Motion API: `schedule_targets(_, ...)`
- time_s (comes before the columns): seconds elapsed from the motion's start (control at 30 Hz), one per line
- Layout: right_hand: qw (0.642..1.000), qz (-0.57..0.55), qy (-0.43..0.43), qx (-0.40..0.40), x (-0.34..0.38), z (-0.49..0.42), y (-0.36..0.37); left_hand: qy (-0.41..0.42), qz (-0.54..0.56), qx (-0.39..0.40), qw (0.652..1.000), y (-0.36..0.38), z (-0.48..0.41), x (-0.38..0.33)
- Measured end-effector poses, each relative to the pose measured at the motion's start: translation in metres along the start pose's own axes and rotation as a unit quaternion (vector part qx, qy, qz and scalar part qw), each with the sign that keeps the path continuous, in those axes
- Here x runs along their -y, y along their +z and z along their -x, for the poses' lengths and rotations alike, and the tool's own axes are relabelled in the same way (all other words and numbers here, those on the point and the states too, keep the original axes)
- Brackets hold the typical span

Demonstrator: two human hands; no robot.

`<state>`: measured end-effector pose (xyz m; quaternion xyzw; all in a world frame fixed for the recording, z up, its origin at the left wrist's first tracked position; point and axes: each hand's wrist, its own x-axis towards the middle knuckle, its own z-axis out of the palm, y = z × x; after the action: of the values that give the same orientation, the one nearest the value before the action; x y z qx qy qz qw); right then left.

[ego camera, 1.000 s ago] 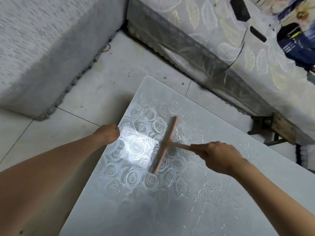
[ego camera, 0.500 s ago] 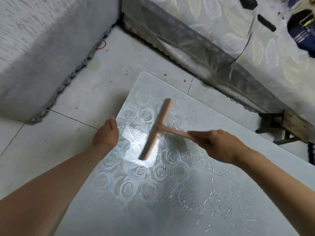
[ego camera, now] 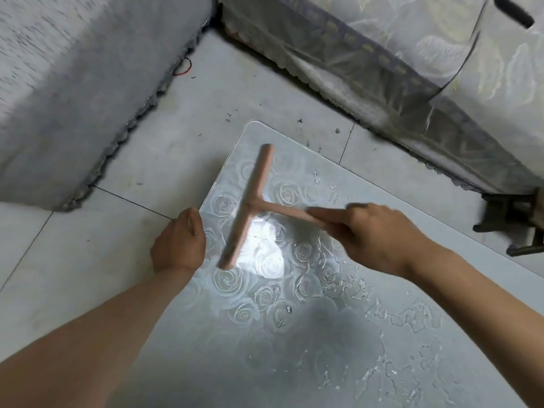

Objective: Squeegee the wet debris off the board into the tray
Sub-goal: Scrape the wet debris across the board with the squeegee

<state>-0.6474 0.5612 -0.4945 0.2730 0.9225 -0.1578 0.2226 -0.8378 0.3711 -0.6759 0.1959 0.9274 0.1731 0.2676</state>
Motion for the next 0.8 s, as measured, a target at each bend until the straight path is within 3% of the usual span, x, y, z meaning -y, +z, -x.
schedule_targets(0.1, 0.996, -0.032, 0.070, 0.037, -0.031, 0.052, 0.006, -0.015, -0.010, 0.011, 1.000, 0.000, 0.001, -0.001)
schedule_targets(0.2, 0.991, 0.092, 0.095, 0.019, -0.037, 0.083, -0.008, -0.023, -0.006, 0.011, 1.000, -0.002, 0.002, -0.003)
schedule_targets(0.27, 0.988, 0.123, 0.082, -0.035, -0.027, 0.077, -0.022, -0.028, -0.004, 0.008, 1.000, -0.003, 0.004, -0.006)
schedule_targets(0.4, 0.994, 0.061, 0.020, -0.085, 0.003, 0.006, -0.025, -0.038, -0.018, 0.004, 0.999, -0.004, 0.004, -0.008)
schedule_targets(0.5, 0.995, 0.052, -0.003, -0.082, 0.008, -0.028, -0.012, -0.032, -0.015, -0.002, 0.999, -0.002, 0.005, -0.010)
schedule_targets(0.67, 0.986, -0.054, 0.151, -0.049, -0.034, 0.044, 0.020, -0.045, -0.032, 0.014, 0.998, -0.006, 0.005, -0.010)
schedule_targets(0.8, 0.973, 0.032, 0.229, -0.013, -0.048, 0.108, 0.013, -0.039, -0.026, 0.012, 0.999, -0.008, 0.007, -0.012)
